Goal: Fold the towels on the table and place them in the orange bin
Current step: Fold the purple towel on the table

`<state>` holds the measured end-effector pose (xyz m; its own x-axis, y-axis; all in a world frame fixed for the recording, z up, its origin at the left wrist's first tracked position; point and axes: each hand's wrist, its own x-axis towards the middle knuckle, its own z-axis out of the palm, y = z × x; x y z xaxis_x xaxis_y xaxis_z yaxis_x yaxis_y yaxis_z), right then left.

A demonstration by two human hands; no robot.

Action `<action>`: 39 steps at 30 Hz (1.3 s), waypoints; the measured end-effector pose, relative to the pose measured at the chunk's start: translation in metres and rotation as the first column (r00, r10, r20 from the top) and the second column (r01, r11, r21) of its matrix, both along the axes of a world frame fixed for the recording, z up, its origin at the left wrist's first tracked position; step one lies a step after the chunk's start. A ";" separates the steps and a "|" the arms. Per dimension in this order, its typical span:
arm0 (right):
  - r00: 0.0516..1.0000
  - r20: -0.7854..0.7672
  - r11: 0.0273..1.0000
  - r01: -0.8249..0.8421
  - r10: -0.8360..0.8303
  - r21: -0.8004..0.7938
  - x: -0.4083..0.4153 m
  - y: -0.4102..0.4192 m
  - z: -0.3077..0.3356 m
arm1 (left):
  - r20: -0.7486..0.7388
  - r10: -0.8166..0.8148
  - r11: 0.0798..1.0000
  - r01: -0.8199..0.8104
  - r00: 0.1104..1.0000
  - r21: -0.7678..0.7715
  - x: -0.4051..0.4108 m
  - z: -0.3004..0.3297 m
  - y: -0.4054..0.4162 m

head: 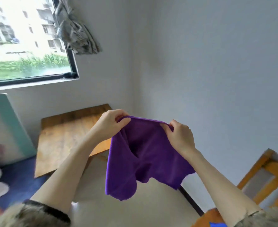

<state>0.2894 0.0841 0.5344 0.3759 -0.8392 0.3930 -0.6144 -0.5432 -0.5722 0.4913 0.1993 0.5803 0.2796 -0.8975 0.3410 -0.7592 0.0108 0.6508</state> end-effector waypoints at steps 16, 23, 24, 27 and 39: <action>0.918 0.222 0.913 -0.369 0.328 0.174 0.281 -0.043 -0.033 | 0.036 0.488 0.872 -0.486 0.872 -0.053 0.251 -0.041 0.047; 0.847 -0.044 0.827 -0.505 0.530 0.249 0.361 -0.127 -0.055 | 0.046 0.614 0.779 -0.614 0.788 0.125 0.351 -0.083 0.011; 0.832 -0.081 0.817 -0.515 0.550 0.259 0.377 -0.141 -0.058 | 0.045 0.621 0.769 -0.619 0.783 0.156 0.365 -0.090 0.001; 0.811 -0.171 0.819 -0.510 0.560 0.264 0.406 -0.163 -0.070 | 0.035 0.624 0.750 -0.611 0.781 0.254 0.387 -0.107 -0.012; 0.824 -0.393 0.909 -0.326 0.408 0.259 0.558 -0.254 -0.140 | -0.018 0.581 0.718 -0.503 0.813 0.481 0.536 -0.198 -0.104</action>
